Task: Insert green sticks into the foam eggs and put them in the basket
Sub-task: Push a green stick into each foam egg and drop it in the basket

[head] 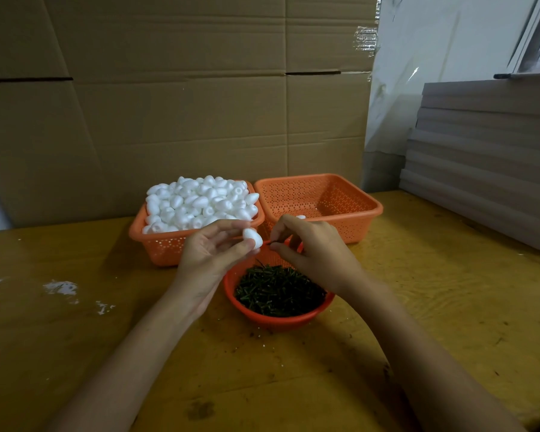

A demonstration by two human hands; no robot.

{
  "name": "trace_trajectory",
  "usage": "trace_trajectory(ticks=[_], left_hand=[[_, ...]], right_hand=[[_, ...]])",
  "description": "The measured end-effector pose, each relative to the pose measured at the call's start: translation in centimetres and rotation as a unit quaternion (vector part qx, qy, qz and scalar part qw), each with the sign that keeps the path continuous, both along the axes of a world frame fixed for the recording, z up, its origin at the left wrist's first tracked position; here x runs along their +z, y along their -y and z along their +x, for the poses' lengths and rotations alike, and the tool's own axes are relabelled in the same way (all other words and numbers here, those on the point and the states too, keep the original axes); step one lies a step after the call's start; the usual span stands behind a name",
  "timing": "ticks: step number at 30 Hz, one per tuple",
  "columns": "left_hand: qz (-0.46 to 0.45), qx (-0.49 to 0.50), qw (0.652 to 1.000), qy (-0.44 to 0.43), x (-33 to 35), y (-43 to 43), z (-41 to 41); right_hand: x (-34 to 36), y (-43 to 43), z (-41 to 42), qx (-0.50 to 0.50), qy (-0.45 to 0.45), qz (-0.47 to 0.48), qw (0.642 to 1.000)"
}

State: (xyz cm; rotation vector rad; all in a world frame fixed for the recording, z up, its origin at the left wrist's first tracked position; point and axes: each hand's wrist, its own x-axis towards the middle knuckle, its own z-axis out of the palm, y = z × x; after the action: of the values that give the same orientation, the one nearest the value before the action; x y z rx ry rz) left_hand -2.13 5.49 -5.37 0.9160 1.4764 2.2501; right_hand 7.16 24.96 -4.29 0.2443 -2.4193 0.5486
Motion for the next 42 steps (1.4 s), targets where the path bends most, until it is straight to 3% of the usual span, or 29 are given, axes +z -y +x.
trace_trajectory(ticks=[17, 42], left_hand=[[0.041, 0.008, 0.998, 0.04, -0.22, 0.07, -0.63], [-0.016, 0.022, 1.0, 0.013, 0.09, 0.09, 0.04]], right_hand=[[0.52, 0.35, 0.27, 0.011, -0.047, -0.053, 0.997], [-0.23, 0.92, -0.22, 0.025, -0.067, -0.022, 0.997]])
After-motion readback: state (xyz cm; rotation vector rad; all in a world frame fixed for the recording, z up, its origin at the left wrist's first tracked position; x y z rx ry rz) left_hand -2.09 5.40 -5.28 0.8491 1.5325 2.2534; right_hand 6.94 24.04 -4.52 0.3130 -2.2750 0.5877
